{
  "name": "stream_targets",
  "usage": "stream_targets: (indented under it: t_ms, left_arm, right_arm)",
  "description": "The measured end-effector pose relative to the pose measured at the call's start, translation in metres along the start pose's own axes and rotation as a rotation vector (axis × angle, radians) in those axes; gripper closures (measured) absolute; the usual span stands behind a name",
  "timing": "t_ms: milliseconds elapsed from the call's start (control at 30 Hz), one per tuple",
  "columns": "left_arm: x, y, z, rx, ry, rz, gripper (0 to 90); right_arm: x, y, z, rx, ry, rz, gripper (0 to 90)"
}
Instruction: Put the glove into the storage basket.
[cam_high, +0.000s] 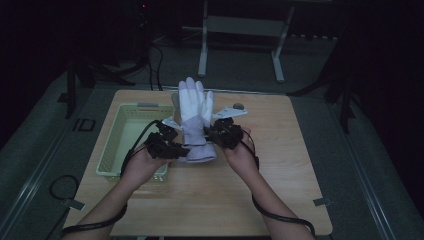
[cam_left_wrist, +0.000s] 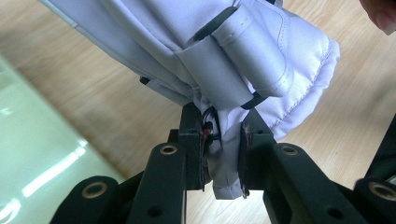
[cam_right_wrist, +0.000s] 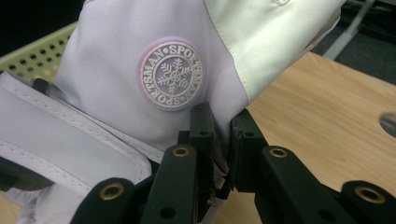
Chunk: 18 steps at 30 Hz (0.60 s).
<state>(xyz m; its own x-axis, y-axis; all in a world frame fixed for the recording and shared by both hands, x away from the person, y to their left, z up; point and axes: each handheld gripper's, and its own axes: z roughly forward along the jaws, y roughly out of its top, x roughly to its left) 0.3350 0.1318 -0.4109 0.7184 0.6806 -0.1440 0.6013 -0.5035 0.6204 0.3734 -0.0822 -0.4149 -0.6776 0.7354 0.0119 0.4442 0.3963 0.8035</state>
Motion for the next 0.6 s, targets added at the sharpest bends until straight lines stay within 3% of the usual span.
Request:
stream_targets:
  t_ms: [133,167,500,600]
  left_arm:
    - [0.009,-0.003,-0.012,0.002,0.014,-0.006,75.1]
    - [0.016,-0.006,-0.02,0.007,0.026,-0.013,75.1]
    - [0.047,-0.021,-0.049,0.066,0.067,-0.003,75.1]
    - [0.061,-0.031,-0.058,0.104,0.075,-0.012,75.1]
  right_arm:
    - [0.009,0.01,0.007,-0.014,0.011,0.007,81.6]
    - [0.016,0.017,0.012,-0.022,0.018,0.013,81.6]
    - [0.046,0.035,0.041,-0.042,0.06,0.043,81.6]
    - [0.06,0.038,0.057,-0.04,0.077,0.051,81.6]
